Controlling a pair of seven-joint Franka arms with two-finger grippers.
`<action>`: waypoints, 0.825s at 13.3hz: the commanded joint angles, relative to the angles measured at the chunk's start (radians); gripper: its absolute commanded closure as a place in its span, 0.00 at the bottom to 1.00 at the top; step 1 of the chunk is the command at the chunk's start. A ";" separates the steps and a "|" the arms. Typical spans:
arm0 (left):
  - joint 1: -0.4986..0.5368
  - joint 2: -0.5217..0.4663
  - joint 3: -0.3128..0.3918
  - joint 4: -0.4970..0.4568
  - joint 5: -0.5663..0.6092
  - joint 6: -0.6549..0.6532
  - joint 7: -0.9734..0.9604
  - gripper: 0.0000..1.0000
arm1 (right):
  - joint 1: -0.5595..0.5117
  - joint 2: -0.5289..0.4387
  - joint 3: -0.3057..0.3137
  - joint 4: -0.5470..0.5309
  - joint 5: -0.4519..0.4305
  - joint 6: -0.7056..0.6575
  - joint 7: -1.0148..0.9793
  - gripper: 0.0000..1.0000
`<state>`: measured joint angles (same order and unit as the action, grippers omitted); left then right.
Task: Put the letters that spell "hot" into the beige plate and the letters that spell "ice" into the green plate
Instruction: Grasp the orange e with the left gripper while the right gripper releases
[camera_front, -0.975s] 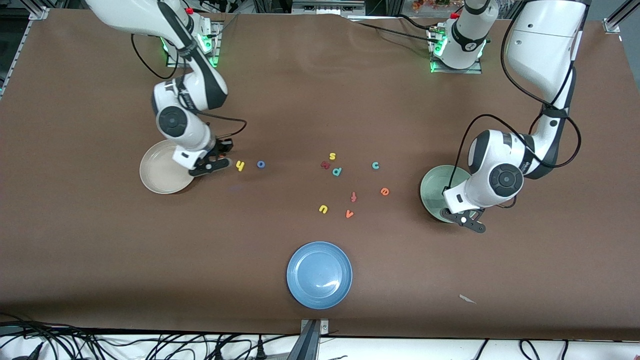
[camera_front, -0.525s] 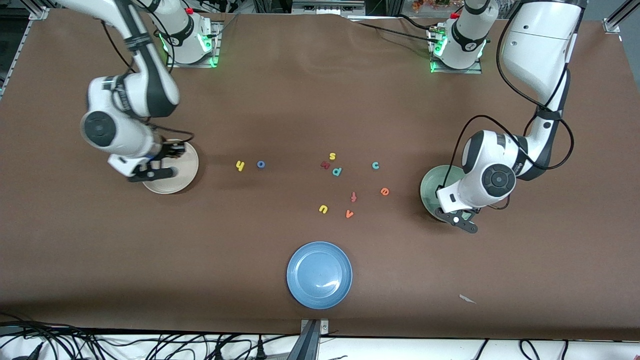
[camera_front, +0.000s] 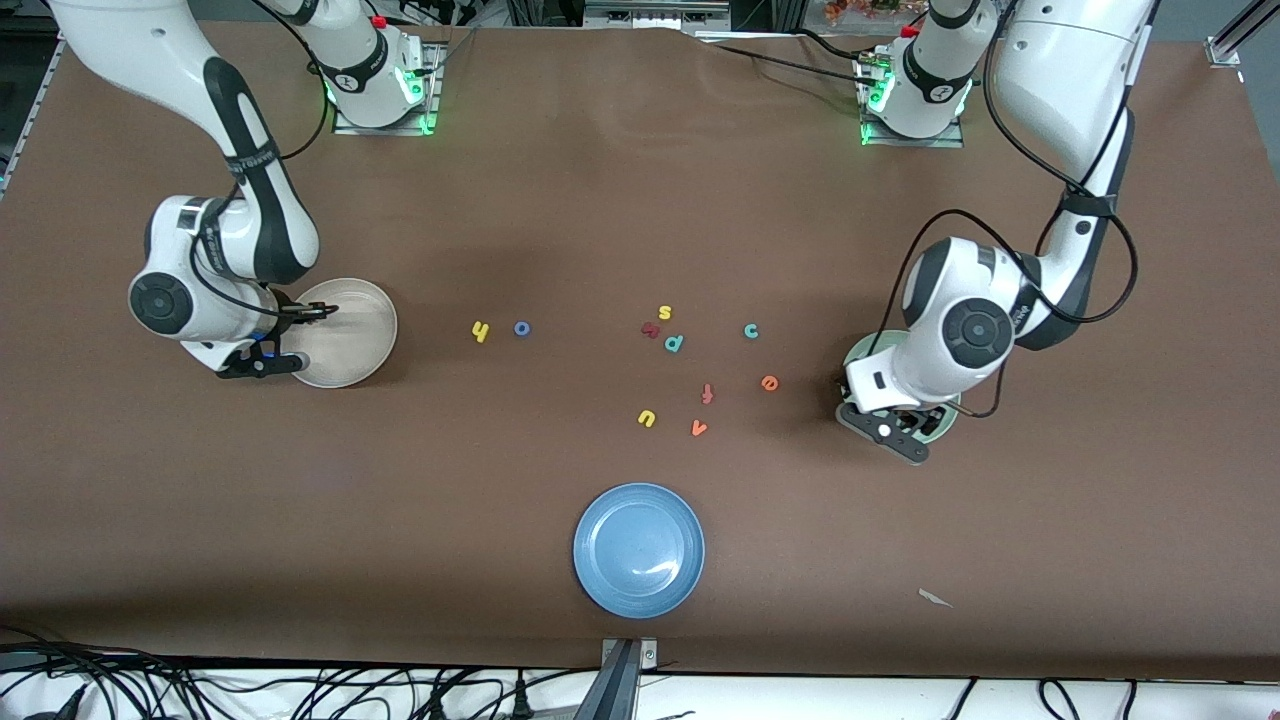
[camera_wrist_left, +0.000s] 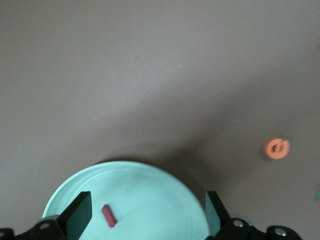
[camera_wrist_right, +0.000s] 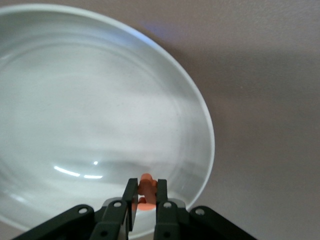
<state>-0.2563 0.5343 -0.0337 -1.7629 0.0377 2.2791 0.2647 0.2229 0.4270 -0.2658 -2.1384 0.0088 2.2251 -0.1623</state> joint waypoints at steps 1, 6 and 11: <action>-0.026 -0.002 -0.027 0.014 0.016 -0.010 -0.001 0.00 | -0.010 0.007 0.000 0.009 0.013 0.007 -0.023 0.93; -0.113 0.055 -0.051 0.010 0.024 0.014 0.001 0.00 | -0.007 -0.023 0.007 0.012 0.017 -0.015 -0.005 0.17; -0.135 0.079 -0.054 -0.003 0.016 0.105 0.014 0.00 | 0.001 -0.105 0.137 0.015 0.046 -0.064 0.206 0.17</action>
<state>-0.3975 0.6071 -0.0914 -1.7612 0.0376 2.3526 0.2635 0.2251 0.3638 -0.1890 -2.1167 0.0371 2.1838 -0.0366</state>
